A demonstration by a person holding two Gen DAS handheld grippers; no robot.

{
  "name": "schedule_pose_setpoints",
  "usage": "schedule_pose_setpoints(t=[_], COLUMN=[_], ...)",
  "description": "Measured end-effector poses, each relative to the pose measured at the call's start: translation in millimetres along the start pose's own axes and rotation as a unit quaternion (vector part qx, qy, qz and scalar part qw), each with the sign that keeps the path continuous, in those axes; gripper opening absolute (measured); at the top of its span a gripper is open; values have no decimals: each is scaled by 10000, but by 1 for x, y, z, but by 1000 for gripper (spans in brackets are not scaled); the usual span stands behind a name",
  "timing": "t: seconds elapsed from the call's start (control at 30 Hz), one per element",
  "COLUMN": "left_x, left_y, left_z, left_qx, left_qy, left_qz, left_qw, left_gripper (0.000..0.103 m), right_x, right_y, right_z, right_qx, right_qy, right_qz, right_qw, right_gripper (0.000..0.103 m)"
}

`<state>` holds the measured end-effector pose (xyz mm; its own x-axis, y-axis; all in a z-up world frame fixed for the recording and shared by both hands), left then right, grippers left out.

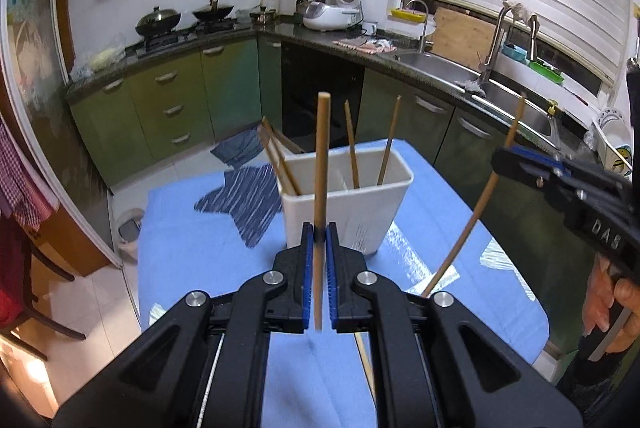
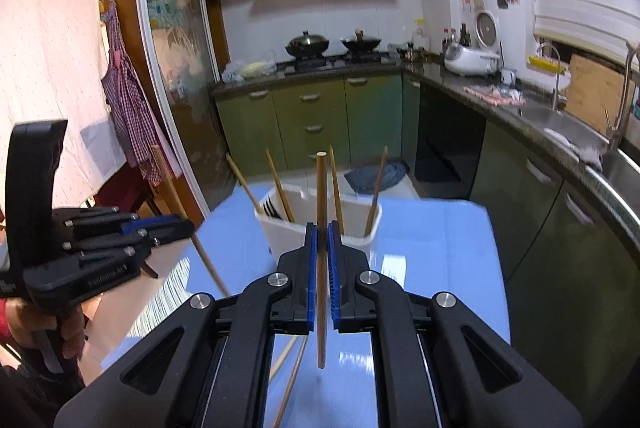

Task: Organize utensils
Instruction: 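Drop the chopstick into the caddy with the left tool while the right tool drops its chopstick in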

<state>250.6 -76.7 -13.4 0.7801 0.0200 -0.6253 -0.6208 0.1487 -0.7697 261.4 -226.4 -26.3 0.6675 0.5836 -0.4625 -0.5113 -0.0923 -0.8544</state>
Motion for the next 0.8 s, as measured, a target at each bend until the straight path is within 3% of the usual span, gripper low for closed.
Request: schedule_pose_setpoints(t=[0.4,0.8], left_x=[-29,-30], left_y=[-66,-128], left_z=[-10,-13], left_qx=[144,-3], left_qy=[67,-326], left_qz=[-553,-1140], left_qw=[9983,9929], left_gripper=[6,6], right_x=[-21,-28], right_y=[-74,-140], right_z=[-5,-14], right_qx=[-116,-213], right_qy=[-87,137], right_qz=[-387,-963], right_qw=[9991,9950], right_gripper=[6,6])
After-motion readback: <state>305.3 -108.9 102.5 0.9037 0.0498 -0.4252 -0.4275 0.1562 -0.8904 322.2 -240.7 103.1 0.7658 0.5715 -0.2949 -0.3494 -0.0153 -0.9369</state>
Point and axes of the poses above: each gripper's, at about its wrist camera, not at the fingertips, and x roughly the way its jaws point, z to its left, y to its underside, the point moved 5 cm from there along x, roughly the way its jaws point, and after that the axes turned 13 degrees about -y, right-handed, at the moved point
